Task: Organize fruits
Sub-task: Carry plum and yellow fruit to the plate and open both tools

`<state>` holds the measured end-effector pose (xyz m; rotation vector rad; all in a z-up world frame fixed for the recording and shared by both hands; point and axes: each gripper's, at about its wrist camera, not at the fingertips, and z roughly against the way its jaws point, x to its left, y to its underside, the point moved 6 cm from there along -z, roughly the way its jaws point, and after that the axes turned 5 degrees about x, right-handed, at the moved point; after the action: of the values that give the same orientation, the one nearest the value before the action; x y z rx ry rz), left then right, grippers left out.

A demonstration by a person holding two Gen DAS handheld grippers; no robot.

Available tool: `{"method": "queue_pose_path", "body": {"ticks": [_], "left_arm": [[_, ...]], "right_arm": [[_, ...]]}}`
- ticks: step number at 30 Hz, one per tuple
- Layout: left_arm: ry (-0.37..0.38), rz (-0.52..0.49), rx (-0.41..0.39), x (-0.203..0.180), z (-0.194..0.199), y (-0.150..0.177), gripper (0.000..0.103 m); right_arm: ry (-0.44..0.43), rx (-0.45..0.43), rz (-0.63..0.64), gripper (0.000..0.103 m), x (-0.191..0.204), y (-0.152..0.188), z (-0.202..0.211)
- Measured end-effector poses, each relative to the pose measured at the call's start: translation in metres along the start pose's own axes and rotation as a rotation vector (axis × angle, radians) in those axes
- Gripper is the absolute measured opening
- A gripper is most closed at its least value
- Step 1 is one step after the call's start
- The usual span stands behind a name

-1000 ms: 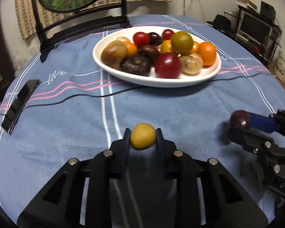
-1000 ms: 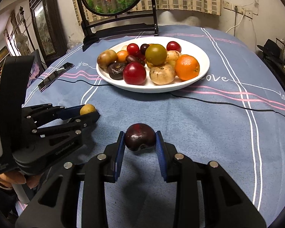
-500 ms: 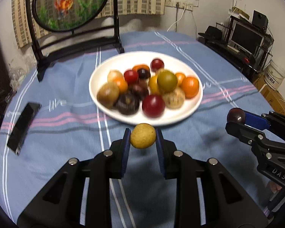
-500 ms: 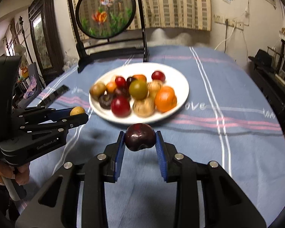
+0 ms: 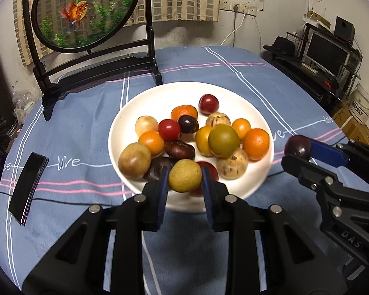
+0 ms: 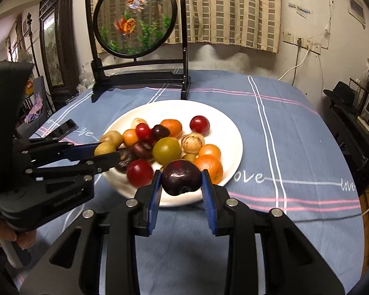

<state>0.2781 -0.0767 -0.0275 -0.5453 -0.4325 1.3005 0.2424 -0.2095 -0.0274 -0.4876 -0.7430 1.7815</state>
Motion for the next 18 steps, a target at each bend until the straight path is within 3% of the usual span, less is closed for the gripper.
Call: {"method": "queue_pose_path", "body": {"ticks": [18], "left_arm": [[-0.044, 0.076, 0.016, 0.017, -0.033, -0.027, 0.027]], "right_arm": [[0.008, 0.01, 0.004, 0.032, -0.007, -0.027, -0.046]]}}
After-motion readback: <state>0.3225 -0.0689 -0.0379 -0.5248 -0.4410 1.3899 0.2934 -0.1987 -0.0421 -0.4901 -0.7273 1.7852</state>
